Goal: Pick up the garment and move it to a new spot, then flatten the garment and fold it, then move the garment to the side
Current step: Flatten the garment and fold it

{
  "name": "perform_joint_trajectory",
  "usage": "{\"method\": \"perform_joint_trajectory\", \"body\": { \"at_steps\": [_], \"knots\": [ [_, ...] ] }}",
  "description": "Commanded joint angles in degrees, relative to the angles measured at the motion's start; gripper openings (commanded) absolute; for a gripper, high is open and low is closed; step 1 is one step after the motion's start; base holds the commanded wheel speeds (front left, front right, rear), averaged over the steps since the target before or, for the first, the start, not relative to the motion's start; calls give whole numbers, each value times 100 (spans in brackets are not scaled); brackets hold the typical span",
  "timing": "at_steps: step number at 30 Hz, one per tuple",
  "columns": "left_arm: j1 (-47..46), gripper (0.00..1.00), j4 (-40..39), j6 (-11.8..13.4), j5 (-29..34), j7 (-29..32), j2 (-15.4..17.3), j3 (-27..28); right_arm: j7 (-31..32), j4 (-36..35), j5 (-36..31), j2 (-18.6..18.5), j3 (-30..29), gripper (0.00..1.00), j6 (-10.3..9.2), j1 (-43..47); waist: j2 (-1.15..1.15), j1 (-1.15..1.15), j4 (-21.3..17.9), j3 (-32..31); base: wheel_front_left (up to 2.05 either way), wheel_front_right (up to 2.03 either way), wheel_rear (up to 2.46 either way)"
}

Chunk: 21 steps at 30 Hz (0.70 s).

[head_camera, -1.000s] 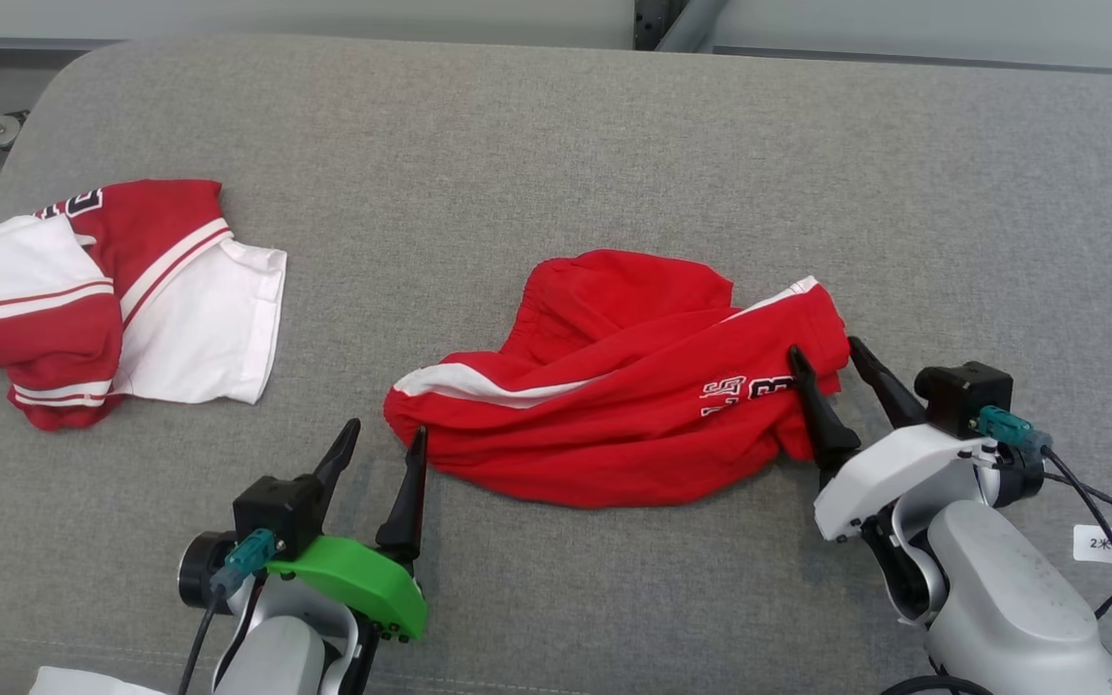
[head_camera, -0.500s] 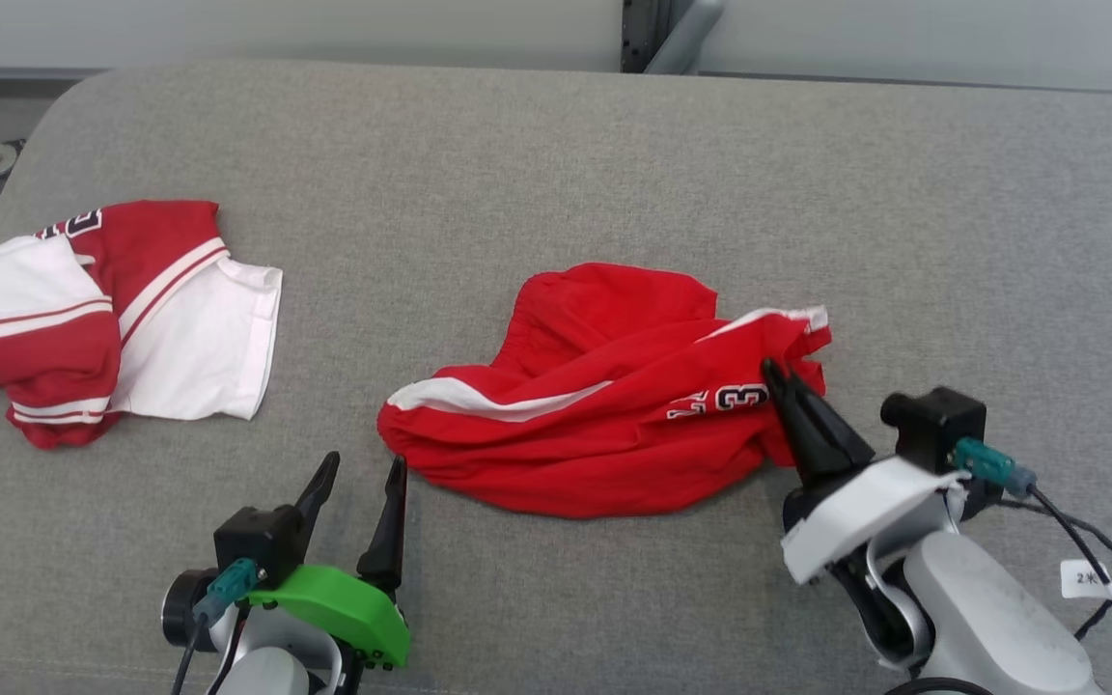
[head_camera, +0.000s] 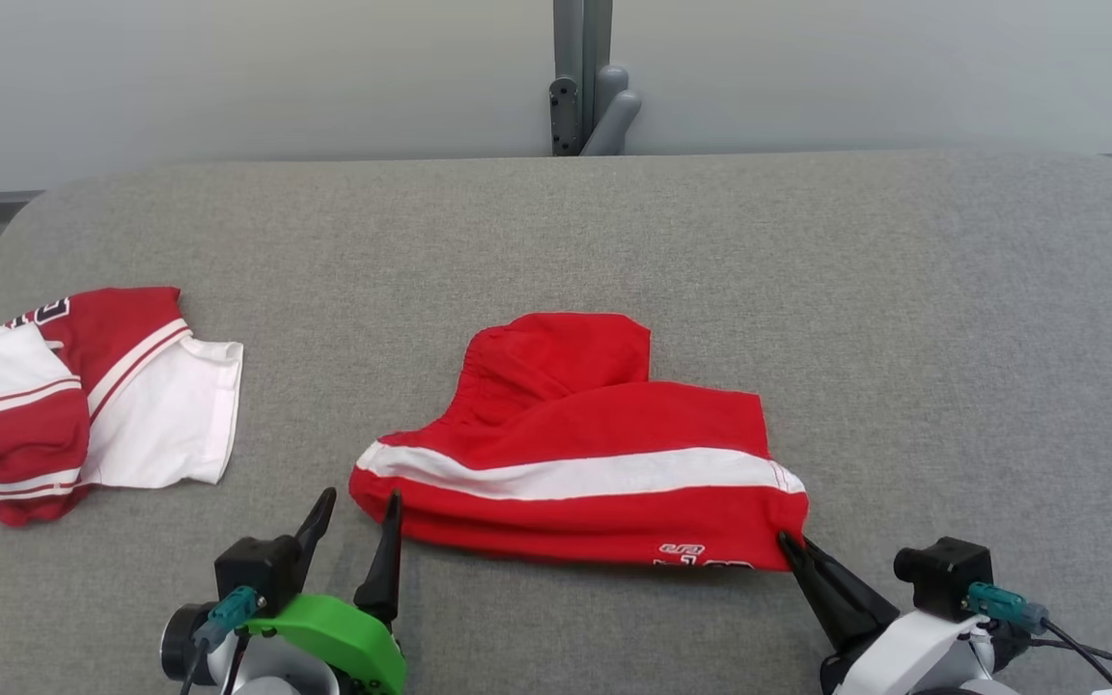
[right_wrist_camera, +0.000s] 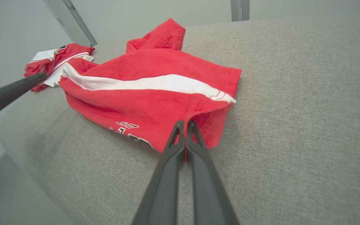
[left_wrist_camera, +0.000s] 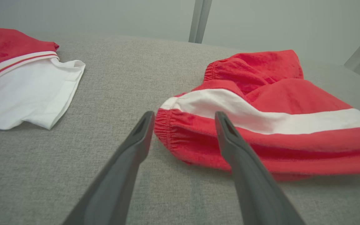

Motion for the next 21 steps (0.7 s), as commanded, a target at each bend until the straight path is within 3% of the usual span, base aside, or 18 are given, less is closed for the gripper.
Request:
{"method": "perform_joint_trajectory", "body": {
  "at_steps": [1,5,6,7,11,16,21],
  "knots": [
    [88,100,15,-14,7,-3,15,-4,-1,92,-30,8,1,0,-7,56,0,0,-48,-57,0,0,0],
    [95,100,135,-14,26,-3,29,-20,-1,536,-136,-22,0,0,-7,68,0,0,11,-102,0,0,0],
    [104,100,175,-14,39,-3,33,-19,-2,799,-156,9,-108,63,-7,84,0,0,41,-135,0,0,0],
    [114,100,201,-14,51,-3,33,-7,-1,903,-189,36,-207,100,-7,71,0,0,53,-153,0,0,0],
    [143,100,173,-14,201,-3,43,189,-1,1031,-467,184,-896,100,-7,-17,0,0,65,-192,0,0,0],
    [289,100,-81,8,531,-3,14,564,-1,605,-1345,589,-1960,100,-6,2,0,0,-6,-224,0,0,0],
    [492,100,-417,37,795,-3,-47,849,-1,112,-1994,1024,-2419,100,-6,110,0,0,-64,-274,0,0,0]
  ]
}}
